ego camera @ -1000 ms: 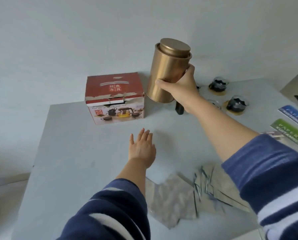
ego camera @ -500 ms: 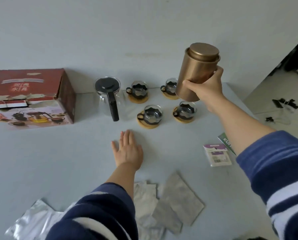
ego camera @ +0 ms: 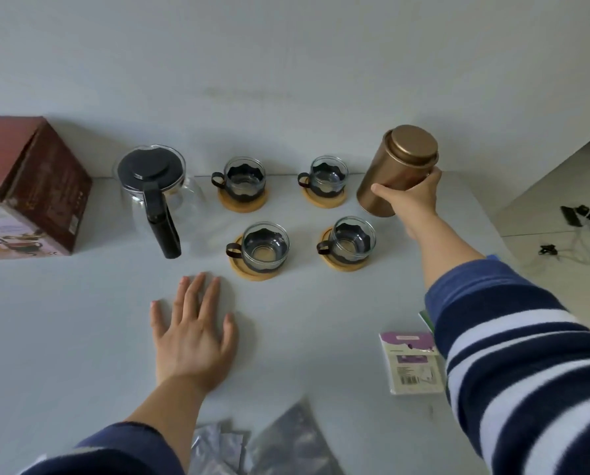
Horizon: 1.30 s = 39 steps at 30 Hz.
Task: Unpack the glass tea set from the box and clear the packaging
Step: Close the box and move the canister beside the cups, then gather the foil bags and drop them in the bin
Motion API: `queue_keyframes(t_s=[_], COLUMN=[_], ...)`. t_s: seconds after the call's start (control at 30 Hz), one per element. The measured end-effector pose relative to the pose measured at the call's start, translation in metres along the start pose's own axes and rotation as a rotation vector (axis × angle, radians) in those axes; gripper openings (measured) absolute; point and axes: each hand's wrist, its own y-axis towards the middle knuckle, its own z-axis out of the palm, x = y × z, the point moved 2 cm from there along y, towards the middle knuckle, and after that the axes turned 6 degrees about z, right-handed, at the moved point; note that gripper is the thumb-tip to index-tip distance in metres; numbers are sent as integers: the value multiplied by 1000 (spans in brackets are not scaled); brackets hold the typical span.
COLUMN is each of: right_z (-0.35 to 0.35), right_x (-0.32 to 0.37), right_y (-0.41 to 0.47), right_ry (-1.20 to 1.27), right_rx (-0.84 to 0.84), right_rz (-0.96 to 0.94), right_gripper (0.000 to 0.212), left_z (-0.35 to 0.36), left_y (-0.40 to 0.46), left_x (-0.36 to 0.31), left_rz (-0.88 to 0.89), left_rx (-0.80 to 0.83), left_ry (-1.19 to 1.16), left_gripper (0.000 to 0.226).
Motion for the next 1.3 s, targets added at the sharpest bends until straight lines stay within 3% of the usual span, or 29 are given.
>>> queue_keyframes(t_s=[0.3, 0.43, 0.6, 0.8, 0.97, 1.1, 1.3], right_z=[24, 26, 22, -5, -20, -16, 4], right_x=[-9, -6, 0, 9, 10, 8, -24], right_y=[43, 47, 38, -19, -100, -178, -290], right_ry=[-80, 11, -54, -385, -618, -688, -735], right_rx=[48, 63, 118, 86, 109, 205, 405], right_rz=[26, 23, 105, 12, -103, -139, -27], right_gripper=[105, 120, 129, 108, 86, 74, 73], left_z=[1, 3, 4, 3, -9, -48, -80], left_y=[2, 2, 1, 1, 8, -9, -90], left_x=[0, -1, 0, -4, 2, 24, 94], left_rz=[-29, -30, -25, -17, 49, 92, -18], left_rx=[15, 11, 15, 39, 220, 278, 295], left_ry=[24, 29, 36, 22, 0, -43, 12], left_gripper=[66, 65, 67, 67, 63, 60, 63])
